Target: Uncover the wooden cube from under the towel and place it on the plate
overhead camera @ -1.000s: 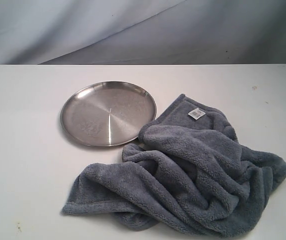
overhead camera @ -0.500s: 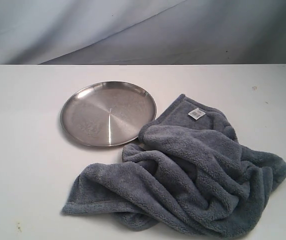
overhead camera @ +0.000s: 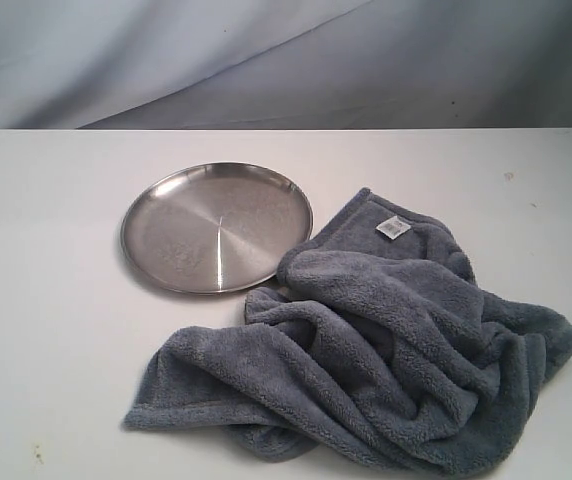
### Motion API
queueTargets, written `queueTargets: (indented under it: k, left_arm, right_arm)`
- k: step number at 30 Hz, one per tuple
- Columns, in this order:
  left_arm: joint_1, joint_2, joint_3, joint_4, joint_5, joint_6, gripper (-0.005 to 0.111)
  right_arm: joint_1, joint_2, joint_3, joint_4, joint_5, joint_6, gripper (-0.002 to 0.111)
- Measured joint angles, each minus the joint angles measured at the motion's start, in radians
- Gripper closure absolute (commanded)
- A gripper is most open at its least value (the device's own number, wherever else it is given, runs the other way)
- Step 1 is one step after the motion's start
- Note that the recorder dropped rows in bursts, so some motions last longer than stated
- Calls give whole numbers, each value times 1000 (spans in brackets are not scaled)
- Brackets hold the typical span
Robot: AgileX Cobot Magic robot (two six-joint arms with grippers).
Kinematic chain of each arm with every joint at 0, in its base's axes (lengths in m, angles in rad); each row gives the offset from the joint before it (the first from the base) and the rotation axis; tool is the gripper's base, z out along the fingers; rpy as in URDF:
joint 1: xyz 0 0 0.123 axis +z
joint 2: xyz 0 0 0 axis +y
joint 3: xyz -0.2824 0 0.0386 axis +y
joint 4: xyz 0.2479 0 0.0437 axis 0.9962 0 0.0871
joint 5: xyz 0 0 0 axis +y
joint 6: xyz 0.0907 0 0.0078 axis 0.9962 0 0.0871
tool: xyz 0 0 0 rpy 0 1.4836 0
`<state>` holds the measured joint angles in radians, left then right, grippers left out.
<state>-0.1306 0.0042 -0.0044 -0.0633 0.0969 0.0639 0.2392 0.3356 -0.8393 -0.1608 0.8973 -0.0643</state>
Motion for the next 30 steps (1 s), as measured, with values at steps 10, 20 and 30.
queueTargets:
  k: [10, 20, 30]
  left_arm:
    - [0, 0, 0, 0, 0, 0, 107]
    - [0, 0, 0, 0, 0, 0, 107]
    - [0, 0, 0, 0, 0, 0, 107]
  right_arm:
    - [16, 404, -29, 301, -14, -10, 108]
    - [16, 798, -29, 368, -175, -133, 108]
    - [16, 1126, -29, 405, -315, -137, 108]
